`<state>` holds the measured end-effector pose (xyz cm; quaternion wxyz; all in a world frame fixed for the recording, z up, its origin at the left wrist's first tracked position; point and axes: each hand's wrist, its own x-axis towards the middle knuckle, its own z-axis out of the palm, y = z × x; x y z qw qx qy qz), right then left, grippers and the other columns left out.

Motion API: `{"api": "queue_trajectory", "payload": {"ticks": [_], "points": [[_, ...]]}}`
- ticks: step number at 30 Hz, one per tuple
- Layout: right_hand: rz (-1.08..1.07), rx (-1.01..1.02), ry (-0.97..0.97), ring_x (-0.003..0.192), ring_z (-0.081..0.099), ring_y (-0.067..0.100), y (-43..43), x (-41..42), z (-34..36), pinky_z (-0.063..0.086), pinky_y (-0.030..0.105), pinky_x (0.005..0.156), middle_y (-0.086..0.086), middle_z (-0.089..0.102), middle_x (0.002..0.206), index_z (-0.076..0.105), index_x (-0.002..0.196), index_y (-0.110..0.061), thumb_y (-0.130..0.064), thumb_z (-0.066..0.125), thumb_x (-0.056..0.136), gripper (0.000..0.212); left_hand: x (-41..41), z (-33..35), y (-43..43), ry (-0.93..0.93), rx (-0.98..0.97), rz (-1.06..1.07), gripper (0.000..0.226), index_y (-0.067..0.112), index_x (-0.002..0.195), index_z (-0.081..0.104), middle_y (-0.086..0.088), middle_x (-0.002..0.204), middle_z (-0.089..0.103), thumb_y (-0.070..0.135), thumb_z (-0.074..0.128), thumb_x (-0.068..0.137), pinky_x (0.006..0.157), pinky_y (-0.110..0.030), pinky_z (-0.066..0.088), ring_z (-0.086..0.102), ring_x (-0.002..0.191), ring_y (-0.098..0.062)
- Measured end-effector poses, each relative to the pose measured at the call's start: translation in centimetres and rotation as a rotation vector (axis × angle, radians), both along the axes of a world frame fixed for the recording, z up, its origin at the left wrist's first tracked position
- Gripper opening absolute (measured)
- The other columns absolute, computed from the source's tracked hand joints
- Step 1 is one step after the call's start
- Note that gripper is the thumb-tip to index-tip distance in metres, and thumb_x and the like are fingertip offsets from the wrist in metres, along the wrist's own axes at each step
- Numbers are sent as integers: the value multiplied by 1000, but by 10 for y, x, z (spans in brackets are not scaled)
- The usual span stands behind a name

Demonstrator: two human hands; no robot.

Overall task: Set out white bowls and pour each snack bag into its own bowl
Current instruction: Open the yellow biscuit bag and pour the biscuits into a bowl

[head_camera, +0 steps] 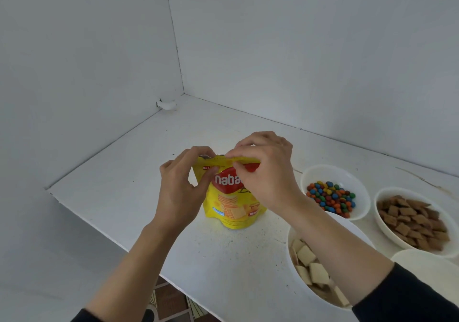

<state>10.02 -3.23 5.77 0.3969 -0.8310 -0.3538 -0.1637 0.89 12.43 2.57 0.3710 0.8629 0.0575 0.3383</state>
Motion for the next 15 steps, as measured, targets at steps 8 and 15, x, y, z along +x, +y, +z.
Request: {"api": "queue_trajectory", "payload": {"ticks": [8,15], "points": [[61,-68,63,101,58,9,13,0,9,35,45,101,-17,69,90,73,83,-36,-18,79,80,19,-1,1,-2,-26,-97,-11,21,23,104,66,17,98,70,17,78,88,89,-50,52,67,94,-8],[57,-269,3,98,55,9,12,5,16,30,40,100,-15,67,89,67,82,-34,-27,78,84,13,-3,-6,2,-14,-106,-11,18,22,103,69,17,98,71,20,77,88,88,-52,53,68,96,-8]]}}
